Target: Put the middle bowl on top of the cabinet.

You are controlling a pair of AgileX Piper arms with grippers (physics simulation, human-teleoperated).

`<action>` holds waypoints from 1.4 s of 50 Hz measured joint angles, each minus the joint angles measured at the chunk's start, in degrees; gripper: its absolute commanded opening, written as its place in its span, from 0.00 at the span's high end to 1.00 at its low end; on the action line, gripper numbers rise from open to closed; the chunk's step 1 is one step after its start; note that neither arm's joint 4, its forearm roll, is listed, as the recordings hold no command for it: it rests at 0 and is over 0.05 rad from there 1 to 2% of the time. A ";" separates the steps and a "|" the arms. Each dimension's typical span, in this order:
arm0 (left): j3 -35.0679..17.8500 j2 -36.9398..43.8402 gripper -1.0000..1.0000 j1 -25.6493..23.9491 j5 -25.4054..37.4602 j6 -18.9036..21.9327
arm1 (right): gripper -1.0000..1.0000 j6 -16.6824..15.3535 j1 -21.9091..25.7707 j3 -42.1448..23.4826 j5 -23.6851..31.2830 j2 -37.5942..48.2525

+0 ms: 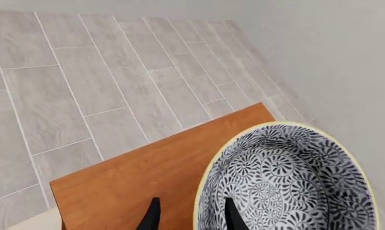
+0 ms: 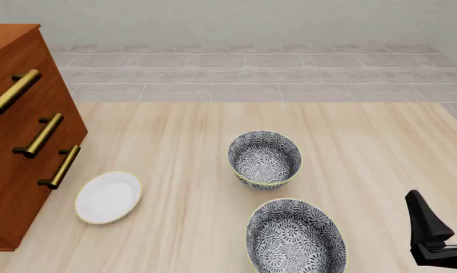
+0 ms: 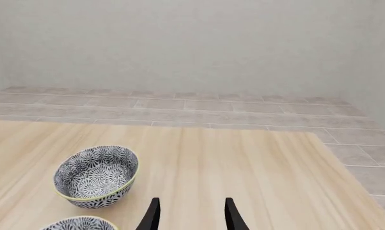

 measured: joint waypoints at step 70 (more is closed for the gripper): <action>2.93 -10.09 0.00 -4.72 0.98 -4.09 | 0.00 0.18 0.34 -0.10 -0.25 0.11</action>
